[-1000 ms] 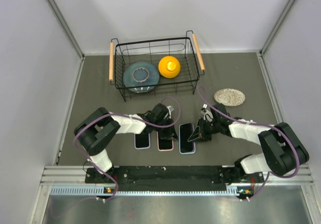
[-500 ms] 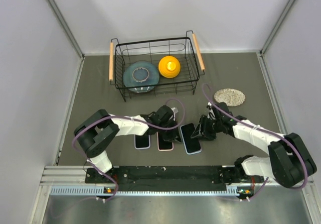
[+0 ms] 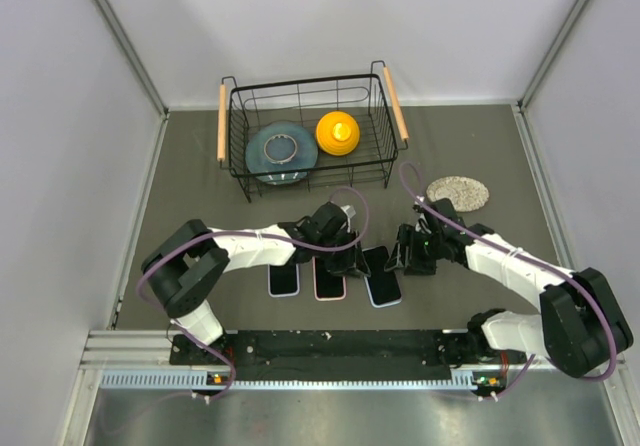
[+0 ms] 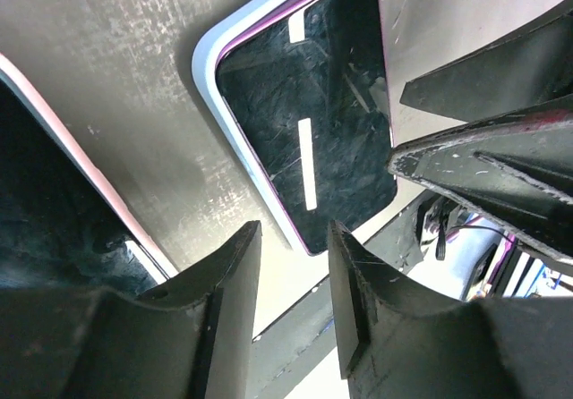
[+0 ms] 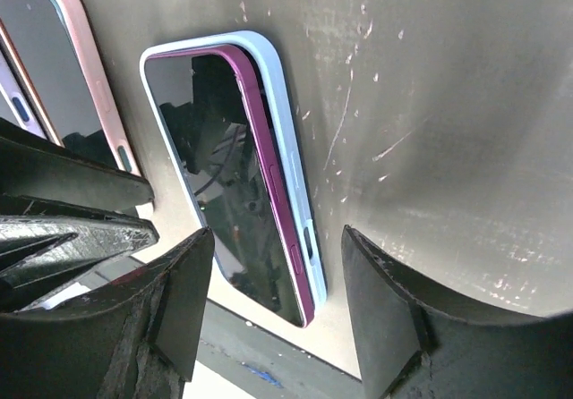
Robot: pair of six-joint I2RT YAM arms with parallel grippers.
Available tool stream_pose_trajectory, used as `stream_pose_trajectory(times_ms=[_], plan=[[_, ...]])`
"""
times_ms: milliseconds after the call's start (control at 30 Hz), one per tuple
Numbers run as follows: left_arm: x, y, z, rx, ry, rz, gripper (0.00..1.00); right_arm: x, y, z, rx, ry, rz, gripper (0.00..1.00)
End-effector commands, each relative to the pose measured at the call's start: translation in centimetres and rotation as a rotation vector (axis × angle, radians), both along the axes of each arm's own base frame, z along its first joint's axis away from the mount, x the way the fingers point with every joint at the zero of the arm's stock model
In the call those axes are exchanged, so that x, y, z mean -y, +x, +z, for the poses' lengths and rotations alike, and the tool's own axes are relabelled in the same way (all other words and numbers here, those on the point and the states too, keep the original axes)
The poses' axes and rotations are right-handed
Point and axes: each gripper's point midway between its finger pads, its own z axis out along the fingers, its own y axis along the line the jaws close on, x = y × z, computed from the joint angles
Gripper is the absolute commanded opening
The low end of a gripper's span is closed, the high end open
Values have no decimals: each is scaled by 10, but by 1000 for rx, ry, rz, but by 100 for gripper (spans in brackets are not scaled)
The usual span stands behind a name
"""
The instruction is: Put the phone into the phone case
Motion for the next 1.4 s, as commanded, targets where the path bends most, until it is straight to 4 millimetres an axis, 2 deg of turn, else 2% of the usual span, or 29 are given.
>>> stream_pose_trajectory(times_ms=[0,100,433,533,633,700,767,800,833,900,1133,1367], plan=[[9,14,8,26,0,29,43,-3,15,12,100,-9,50,62],[5,15,0,21,28,47,45,-8,16,12,127,28,58,65],[6,15,-18,-11,58,48,45,-14,4,-8,86,93,48,66],[6,13,-21,-24,61,45,45,-24,-1,-8,63,163,55,66],[6,11,-23,-36,59,42,43,-35,-1,1,72,246,61,66],[6,10,-22,-36,53,39,40,-43,6,15,119,309,66,66],[7,8,-23,-41,44,33,36,-50,2,25,109,382,69,66],[7,7,-23,-44,40,29,33,-56,9,39,167,439,79,66],[7,6,-23,-50,38,27,32,-56,5,43,133,491,57,66],[8,5,-22,-53,25,25,28,-58,11,60,189,571,52,66],[9,1,-19,-57,-5,19,15,-55,7,67,187,642,40,65],[11,1,-14,-53,-20,10,9,-51,6,64,184,634,38,63]])
